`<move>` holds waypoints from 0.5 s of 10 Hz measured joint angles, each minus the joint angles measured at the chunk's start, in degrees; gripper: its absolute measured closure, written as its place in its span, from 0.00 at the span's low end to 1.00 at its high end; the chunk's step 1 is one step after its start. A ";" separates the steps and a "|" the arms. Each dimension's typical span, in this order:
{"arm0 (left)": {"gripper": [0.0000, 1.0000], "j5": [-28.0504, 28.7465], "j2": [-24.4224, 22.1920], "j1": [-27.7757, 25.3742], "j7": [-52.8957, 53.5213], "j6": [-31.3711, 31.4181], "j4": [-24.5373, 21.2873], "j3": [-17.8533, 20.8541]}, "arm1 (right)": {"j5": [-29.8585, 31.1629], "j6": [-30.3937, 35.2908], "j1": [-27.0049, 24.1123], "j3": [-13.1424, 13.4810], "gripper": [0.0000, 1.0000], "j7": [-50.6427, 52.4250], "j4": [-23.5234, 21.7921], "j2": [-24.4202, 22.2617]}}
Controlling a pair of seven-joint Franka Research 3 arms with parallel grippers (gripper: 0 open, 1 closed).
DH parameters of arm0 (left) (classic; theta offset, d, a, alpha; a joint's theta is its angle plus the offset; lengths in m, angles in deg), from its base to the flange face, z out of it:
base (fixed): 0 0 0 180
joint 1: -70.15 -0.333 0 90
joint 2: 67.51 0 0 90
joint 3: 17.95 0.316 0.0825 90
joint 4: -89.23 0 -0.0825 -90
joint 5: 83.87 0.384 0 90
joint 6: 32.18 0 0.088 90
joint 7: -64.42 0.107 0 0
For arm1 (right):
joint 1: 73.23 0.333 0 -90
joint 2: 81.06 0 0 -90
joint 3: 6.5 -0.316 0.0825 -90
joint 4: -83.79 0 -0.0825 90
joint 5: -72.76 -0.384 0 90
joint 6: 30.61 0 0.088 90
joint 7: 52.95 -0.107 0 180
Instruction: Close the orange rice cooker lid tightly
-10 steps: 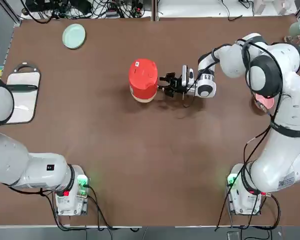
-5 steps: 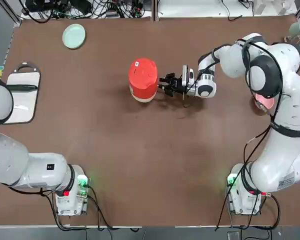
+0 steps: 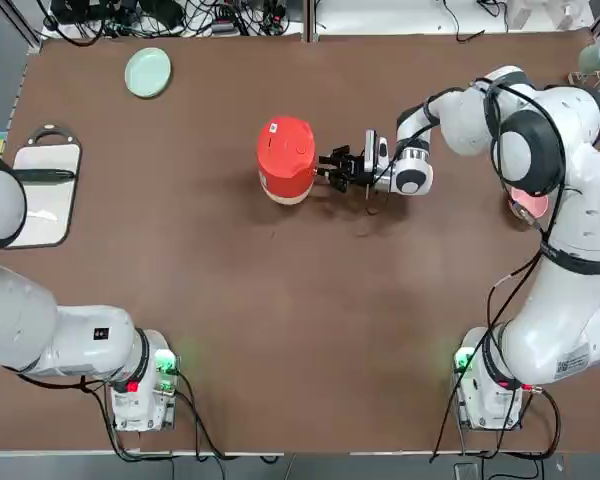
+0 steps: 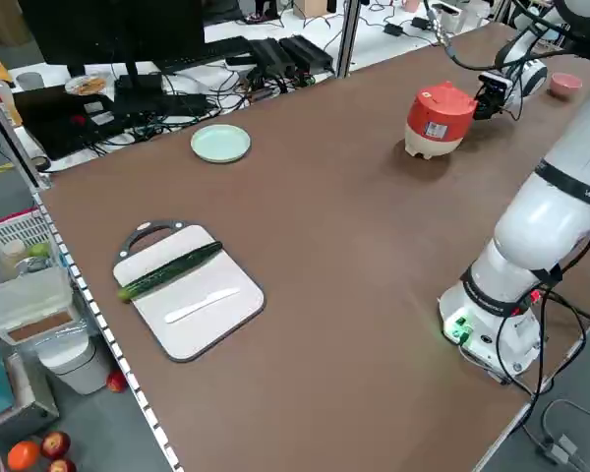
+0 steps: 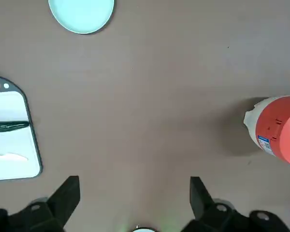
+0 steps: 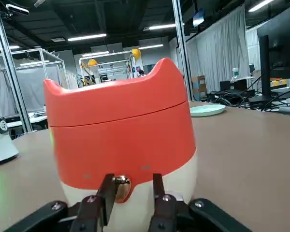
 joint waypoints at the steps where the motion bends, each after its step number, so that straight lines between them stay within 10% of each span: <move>1: 0.00 0.00 0.00 0.00 0.00 0.00 0.00 0.00 | 0.00 -0.01 0.00 0.00 0.62 -0.02 0.00 0.00; 5: 0.00 0.00 0.14 0.13 -0.04 0.03 0.00 0.00 | -0.04 -0.07 0.00 0.01 0.61 -0.47 0.03 0.00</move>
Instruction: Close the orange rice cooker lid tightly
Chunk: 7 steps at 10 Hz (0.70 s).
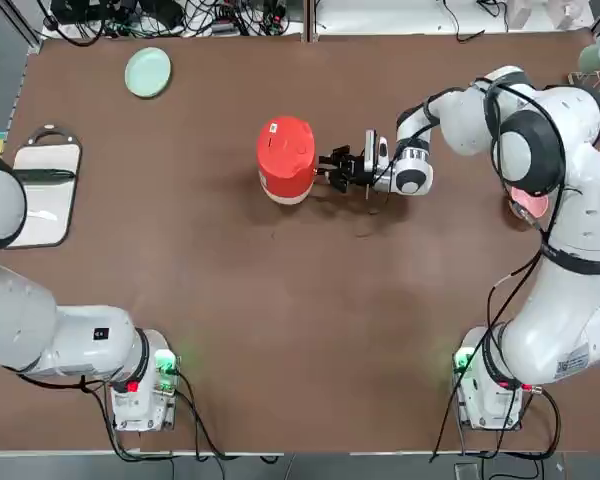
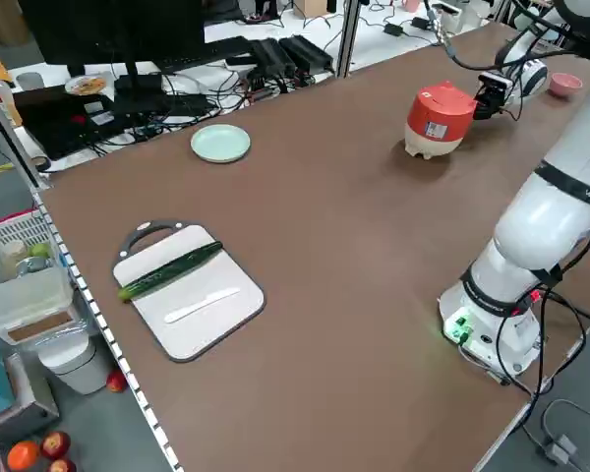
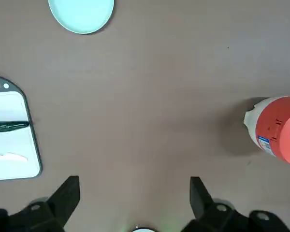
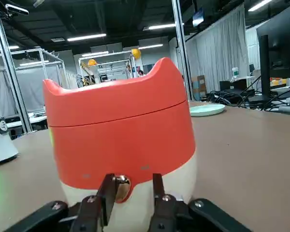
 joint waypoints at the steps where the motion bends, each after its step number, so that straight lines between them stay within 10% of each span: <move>1: 0.00 0.00 0.14 0.14 0.00 0.00 0.00 -0.01 | -0.10 -0.06 -0.01 0.00 0.48 -0.39 0.12 0.00; 4: 0.00 0.00 0.37 0.15 -0.01 0.00 0.00 -0.02 | -0.28 -0.03 -1.07 0.01 0.04 -1.19 1.02 0.00; 7: 0.00 0.00 0.39 0.15 -0.02 0.00 0.00 -0.01 | -0.22 -0.04 -2.88 0.01 0.00 -1.38 1.83 0.00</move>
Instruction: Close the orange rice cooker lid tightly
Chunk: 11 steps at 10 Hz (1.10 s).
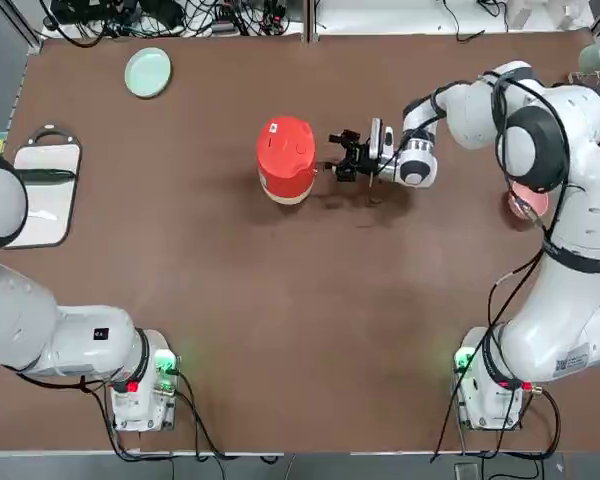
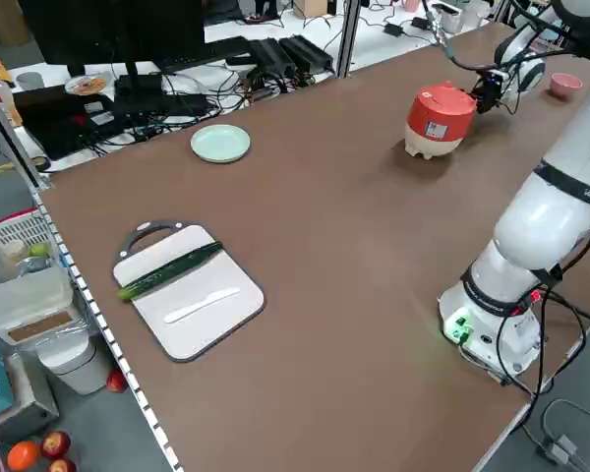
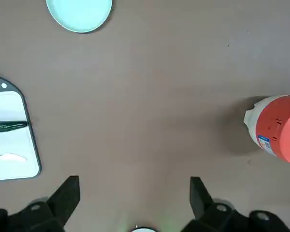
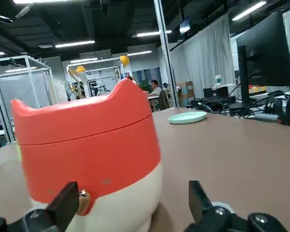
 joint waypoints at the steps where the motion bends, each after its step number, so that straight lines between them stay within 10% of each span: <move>1: 0.00 0.00 0.02 0.01 0.00 0.00 0.00 -0.01 | 0.12 -0.68 -0.29 0.00 0.00 0.00 0.15 -0.07; 11: 0.00 -0.08 0.04 0.16 0.00 0.03 0.04 -0.33 | 19.94 -26.35 -3.17 -0.19 0.00 -5.24 -0.94 -14.85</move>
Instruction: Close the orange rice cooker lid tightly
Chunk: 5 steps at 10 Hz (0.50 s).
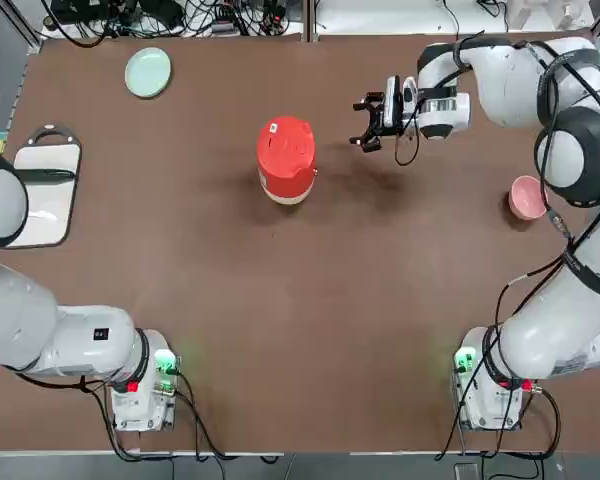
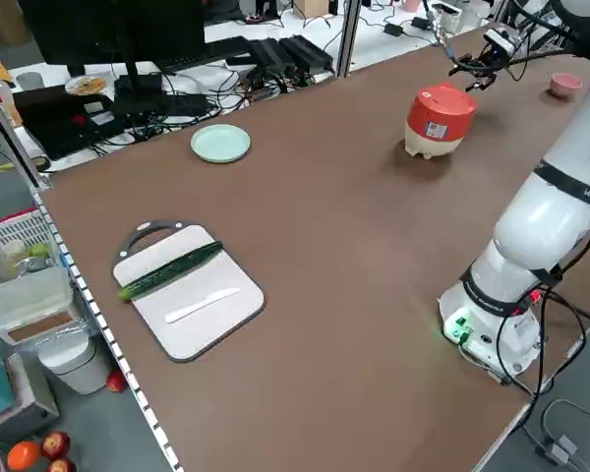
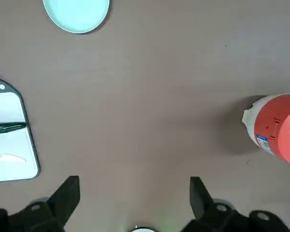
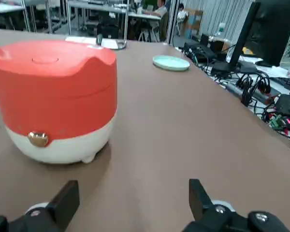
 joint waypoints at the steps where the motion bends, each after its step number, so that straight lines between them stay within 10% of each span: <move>1: 0.00 0.00 0.00 0.00 0.00 0.00 0.00 -0.01 | 4.72 -2.31 -0.10 -0.01 0.00 -3.59 -0.06 -0.46; 5: 0.00 -0.05 0.00 0.02 0.00 0.00 0.00 -0.05 | 28.23 -8.58 -1.13 0.03 0.00 -34.03 -0.06 -4.36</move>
